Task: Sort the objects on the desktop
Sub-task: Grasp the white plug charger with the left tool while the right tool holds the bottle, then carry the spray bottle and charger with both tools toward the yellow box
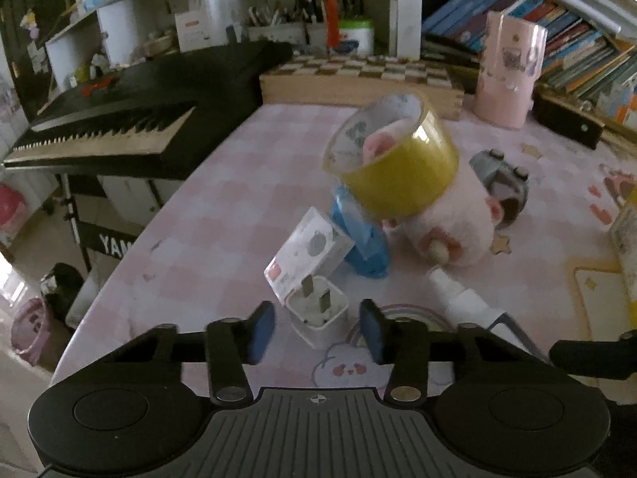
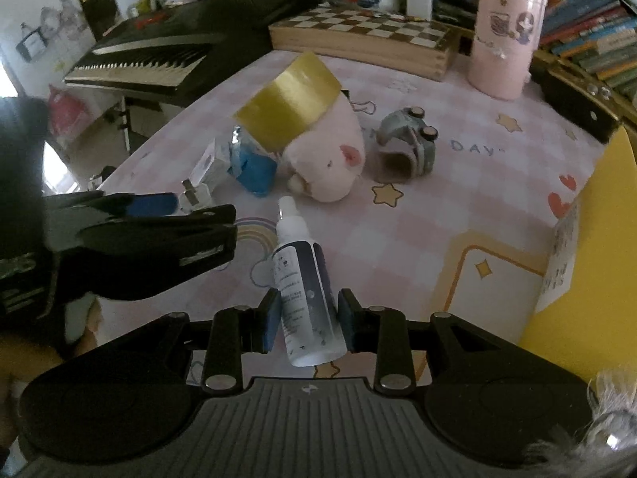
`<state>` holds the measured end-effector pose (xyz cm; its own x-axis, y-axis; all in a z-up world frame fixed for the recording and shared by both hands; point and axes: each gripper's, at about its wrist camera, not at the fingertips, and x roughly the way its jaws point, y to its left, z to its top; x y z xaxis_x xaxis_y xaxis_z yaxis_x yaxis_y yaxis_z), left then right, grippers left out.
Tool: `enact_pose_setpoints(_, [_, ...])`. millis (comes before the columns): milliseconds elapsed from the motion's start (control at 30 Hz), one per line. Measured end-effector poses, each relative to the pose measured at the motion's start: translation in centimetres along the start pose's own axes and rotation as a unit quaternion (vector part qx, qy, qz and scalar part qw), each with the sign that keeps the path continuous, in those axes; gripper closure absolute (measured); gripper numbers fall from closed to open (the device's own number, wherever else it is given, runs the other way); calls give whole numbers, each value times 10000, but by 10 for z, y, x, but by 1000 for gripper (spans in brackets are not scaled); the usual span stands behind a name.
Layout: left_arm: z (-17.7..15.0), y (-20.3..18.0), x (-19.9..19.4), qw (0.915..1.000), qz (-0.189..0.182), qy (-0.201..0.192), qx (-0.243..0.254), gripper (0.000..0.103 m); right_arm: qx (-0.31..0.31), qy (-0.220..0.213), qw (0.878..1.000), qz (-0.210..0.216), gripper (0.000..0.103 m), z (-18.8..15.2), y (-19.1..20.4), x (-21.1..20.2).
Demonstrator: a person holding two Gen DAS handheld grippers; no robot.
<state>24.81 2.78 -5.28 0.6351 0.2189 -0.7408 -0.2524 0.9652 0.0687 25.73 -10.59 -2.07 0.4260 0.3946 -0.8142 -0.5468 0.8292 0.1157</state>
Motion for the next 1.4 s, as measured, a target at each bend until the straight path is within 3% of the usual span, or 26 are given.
enact_pose_setpoints(100, [-4,4,-1,9999,-76,-46,-77,73,-110,11,9999,-8,71,0,1,6])
enact_pose_setpoints(300, [-8,18,-11,9995,-203,40,-247,73,-336,243,9991,-52,69,-2,3,23])
enact_pose_setpoints(533, [-16,37,-37,9980,-437,51,-452,73,-829,73,9963,-208,72,-11,14,18])
enact_pose_setpoints(967, [-2,52,-89,9910,-1170,-533,-371,73,369,-524,9977,-228,73,-6,11,-26])
enact_pose_setpoints(1400, [-22,74,-130,9827,-1691,-722,-239,73,739,-1129,9899,-433,73,-28,45,-82])
